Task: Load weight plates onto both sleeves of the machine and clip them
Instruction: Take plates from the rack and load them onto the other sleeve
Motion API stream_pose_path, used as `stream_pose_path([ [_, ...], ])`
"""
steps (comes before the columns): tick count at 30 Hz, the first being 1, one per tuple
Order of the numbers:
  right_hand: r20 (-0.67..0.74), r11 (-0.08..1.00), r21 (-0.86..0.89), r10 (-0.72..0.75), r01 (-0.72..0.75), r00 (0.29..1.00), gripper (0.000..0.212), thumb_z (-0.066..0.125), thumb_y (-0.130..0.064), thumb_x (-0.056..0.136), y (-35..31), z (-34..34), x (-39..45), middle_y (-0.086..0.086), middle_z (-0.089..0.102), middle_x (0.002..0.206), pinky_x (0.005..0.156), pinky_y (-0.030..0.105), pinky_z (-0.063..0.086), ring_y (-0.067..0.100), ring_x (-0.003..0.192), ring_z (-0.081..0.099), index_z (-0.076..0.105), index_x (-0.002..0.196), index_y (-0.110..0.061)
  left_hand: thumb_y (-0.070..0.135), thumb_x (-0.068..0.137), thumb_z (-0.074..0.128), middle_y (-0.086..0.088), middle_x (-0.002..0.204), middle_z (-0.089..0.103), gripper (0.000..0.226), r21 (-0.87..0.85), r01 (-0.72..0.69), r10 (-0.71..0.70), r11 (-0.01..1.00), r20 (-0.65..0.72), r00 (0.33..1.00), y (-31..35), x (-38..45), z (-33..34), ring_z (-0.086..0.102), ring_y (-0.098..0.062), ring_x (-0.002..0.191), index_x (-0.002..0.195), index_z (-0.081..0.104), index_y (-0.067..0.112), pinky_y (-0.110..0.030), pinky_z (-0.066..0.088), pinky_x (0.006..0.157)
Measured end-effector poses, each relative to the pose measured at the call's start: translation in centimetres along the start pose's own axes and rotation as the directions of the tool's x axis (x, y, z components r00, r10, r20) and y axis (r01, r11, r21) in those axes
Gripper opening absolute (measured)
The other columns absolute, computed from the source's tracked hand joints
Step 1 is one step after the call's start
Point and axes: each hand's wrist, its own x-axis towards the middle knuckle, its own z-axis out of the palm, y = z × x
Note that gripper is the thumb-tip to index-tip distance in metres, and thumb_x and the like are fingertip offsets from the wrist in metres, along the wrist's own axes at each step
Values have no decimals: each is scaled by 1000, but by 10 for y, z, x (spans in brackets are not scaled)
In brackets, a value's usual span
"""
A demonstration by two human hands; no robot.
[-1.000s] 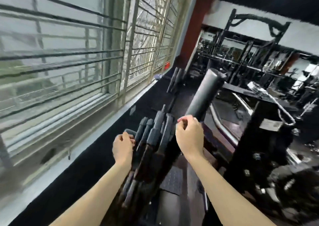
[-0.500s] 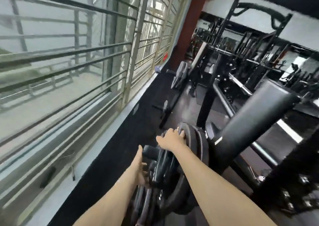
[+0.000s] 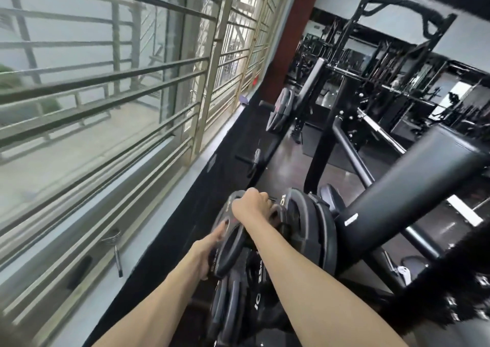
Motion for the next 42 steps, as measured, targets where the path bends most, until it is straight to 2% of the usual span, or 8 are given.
stream_pose_path([
  [3,27,966,260,-9,1,1000,44,47,-9,98,-8,-1,2,14,38,150,101,37,43,37,129,51,50,142,-8,74,35,89,-15,94,67,104,-90,-104,77,991,-267,961,14,10,-41,62,-29,88,105,70,-1,-45,52,84],
  [6,-18,867,498,45,-30,999,49,47,-22,91,-1,-12,-3,9,49,144,93,37,50,33,116,59,55,139,-15,65,66,82,-10,79,59,74,-84,-314,262,946,-372,890,66,-42,-41,53,-22,65,103,65,3,-31,45,62],
  [15,-345,524,844,360,118,867,53,52,-48,91,100,-119,-69,7,63,132,98,41,46,31,117,60,59,131,-13,52,92,63,-7,76,60,44,288,-668,706,686,-41,707,128,-137,115,50,-17,57,104,60,10,-30,42,55],
  [20,-481,548,821,508,164,715,35,50,-52,95,221,-195,-144,-8,64,90,72,33,41,14,83,58,58,98,-18,52,93,62,-5,67,61,40,176,-711,683,681,197,703,38,-180,227,51,-18,51,98,57,12,-34,45,56],
  [28,-576,601,797,727,58,374,40,47,-62,91,436,-254,-325,-6,55,75,67,37,40,22,76,54,50,73,-26,49,95,60,-1,69,60,39,84,-616,503,783,498,707,-176,-283,380,50,-10,49,93,63,10,-25,41,47],
  [33,-531,544,839,819,-1,216,54,42,-73,78,549,-270,-419,0,73,96,91,46,54,30,96,66,68,89,-27,57,89,62,-11,80,65,44,127,-573,375,809,640,671,-290,-345,446,56,-19,64,89,64,13,-31,46,61],
  [39,-349,379,925,878,-32,327,75,45,-78,83,635,-280,-483,7,60,139,109,46,44,33,125,56,58,133,-24,55,90,61,0,81,64,37,213,-639,327,739,716,617,-369,-395,498,55,-21,72,97,62,19,-38,43,73],
  [42,-144,239,955,891,-176,432,117,32,-100,67,659,-285,-481,17,57,124,107,43,41,36,122,53,39,149,-17,44,97,60,2,87,69,24,241,-705,357,667,728,586,-388,-405,508,63,-17,80,93,61,20,-30,46,72],
])
